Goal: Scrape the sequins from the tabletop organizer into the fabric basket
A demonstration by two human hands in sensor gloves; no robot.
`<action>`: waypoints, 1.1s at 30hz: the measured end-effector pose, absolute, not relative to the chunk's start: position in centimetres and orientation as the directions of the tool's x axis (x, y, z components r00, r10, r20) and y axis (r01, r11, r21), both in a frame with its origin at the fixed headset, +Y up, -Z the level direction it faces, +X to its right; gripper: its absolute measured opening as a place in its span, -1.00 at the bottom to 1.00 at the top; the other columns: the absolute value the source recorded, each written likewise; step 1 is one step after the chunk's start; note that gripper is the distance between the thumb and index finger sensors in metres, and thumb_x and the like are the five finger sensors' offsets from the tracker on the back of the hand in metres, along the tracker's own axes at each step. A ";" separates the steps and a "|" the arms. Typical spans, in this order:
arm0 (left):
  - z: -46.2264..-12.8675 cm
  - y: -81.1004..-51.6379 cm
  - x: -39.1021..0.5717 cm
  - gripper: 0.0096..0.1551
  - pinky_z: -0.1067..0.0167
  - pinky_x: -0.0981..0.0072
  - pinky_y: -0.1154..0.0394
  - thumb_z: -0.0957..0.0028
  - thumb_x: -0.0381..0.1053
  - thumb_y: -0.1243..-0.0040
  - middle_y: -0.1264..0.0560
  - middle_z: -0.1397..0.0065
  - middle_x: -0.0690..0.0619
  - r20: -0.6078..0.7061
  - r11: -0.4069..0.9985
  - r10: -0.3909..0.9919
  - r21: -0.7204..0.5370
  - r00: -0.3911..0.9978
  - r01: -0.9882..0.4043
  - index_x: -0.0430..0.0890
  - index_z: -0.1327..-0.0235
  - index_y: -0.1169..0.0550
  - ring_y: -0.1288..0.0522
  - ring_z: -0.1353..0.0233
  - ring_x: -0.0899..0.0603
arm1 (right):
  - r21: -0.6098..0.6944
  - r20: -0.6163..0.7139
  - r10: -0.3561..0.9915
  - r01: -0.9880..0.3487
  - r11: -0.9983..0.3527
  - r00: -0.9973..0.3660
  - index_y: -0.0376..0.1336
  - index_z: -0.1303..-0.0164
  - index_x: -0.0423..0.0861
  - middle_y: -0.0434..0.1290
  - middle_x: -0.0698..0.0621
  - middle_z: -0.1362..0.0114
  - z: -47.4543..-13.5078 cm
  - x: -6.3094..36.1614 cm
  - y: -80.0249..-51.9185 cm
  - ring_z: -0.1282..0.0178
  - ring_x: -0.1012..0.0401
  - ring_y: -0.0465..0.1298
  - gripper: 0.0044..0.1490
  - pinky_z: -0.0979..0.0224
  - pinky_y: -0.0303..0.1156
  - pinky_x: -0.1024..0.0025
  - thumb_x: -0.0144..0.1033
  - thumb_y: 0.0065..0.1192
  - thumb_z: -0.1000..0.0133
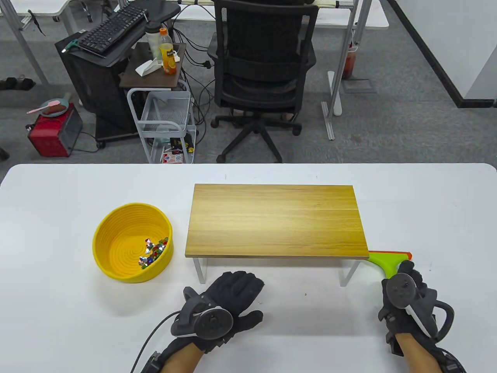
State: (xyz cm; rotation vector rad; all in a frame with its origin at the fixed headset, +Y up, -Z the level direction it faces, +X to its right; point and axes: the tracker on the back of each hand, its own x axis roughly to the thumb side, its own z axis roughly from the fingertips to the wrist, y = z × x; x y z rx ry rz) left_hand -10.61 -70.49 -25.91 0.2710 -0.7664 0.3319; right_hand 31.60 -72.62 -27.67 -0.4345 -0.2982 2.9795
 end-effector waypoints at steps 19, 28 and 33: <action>-25.9 -70.6 -10.7 -0.11 -0.40 -0.25 -0.39 0.13 0.46 -0.22 -0.49 -0.47 -0.09 0.708 0.911 0.192 0.130 0.680 -0.392 -0.02 -0.37 -0.42 -0.50 -0.42 -0.28 | -0.480 0.465 -0.040 -0.214 -0.851 -0.885 0.05 -0.65 -0.14 0.25 -0.20 -0.64 -22.1 19.3 -66.9 -0.55 -0.21 0.35 0.00 -0.57 0.33 -0.11 0.29 0.21 -0.22; -25.9 -70.7 -10.7 -0.11 -0.40 -0.25 -0.39 0.13 0.46 -0.21 -0.49 -0.47 -0.08 0.707 0.911 0.192 0.129 0.680 -0.391 -0.02 -0.37 -0.42 -0.50 -0.43 -0.27 | -0.427 0.559 -0.020 -0.267 -0.864 -0.829 0.16 -0.59 -0.08 0.36 -0.13 -0.60 -22.7 17.5 -69.1 -0.53 -0.16 0.44 0.01 -0.54 0.38 -0.10 0.44 0.21 -0.16; -25.9 -70.8 -10.7 -0.11 -0.40 -0.25 -0.39 0.13 0.46 -0.21 -0.49 -0.47 -0.08 0.708 0.915 0.189 0.126 0.681 -0.384 -0.02 -0.37 -0.42 -0.50 -0.42 -0.28 | -0.398 0.562 0.011 -0.283 -0.873 -0.827 0.17 -0.58 -0.08 0.38 -0.13 -0.59 -23.3 17.6 -70.5 -0.51 -0.15 0.46 0.02 -0.52 0.41 -0.09 0.46 0.20 -0.15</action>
